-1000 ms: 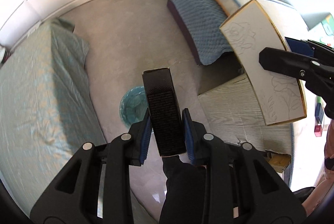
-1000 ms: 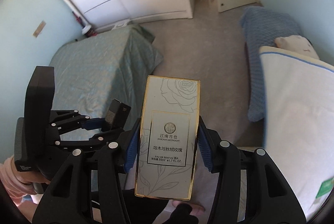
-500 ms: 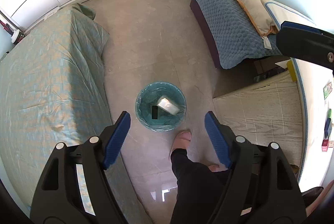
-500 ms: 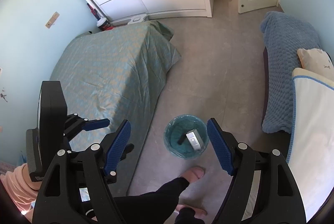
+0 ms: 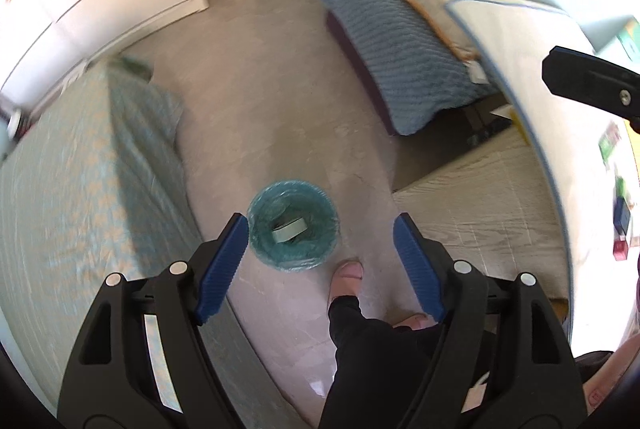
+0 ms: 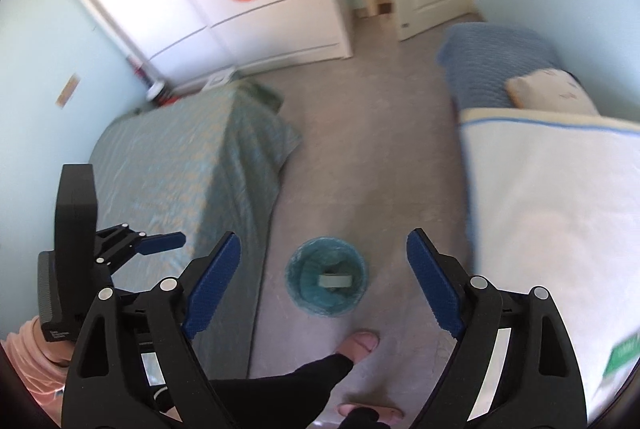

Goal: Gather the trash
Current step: 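Return both grippers from the wastebasket to the bed, then grasp the red-and-white box with the right gripper while the left gripper grasps the white card, then carry both items over the teal wastebasket and open both grippers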

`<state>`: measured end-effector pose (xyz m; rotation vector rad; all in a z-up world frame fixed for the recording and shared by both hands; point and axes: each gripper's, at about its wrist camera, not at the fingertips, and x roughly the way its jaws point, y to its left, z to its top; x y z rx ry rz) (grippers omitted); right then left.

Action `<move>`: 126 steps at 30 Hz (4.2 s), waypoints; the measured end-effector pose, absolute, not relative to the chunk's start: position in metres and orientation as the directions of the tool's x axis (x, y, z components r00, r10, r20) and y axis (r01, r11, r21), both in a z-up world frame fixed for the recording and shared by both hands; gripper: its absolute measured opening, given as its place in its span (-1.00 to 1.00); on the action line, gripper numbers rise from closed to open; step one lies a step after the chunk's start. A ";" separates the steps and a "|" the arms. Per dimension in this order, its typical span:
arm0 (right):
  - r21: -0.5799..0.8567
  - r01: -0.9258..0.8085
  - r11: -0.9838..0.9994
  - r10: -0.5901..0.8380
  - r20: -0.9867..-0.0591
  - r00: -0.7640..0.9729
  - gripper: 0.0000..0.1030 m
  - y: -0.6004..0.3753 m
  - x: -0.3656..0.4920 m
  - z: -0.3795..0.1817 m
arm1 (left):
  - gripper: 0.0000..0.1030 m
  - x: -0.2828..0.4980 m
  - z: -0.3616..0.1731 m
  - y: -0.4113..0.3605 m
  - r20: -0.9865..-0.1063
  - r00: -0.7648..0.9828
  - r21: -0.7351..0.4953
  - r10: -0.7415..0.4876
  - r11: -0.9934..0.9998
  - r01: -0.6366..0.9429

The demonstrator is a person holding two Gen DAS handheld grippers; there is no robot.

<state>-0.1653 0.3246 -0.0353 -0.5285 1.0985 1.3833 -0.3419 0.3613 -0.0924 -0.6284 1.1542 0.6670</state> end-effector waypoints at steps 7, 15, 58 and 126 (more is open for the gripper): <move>0.271 -0.865 0.421 0.548 -0.837 0.005 0.72 0.241 -0.108 -0.021 | 0.43 -0.269 -0.072 0.323 -0.943 0.315 -0.088 0.104 0.837 -0.541; 0.237 -0.709 0.664 0.502 -0.844 0.188 0.74 0.111 -0.049 -0.012 | 0.62 -0.176 -0.059 0.248 -0.935 0.353 -0.069 0.031 0.961 -0.267; 0.178 -0.349 0.920 0.274 -0.929 0.247 0.75 -0.087 -0.013 -0.094 | 0.47 0.022 -0.094 0.048 -0.962 0.249 0.001 -0.114 0.908 0.420; 0.097 -0.633 0.768 0.352 -0.890 0.290 0.38 -0.001 -0.039 -0.043 | -0.47 -0.053 -0.052 0.136 -0.928 0.361 -0.035 -0.087 0.988 0.149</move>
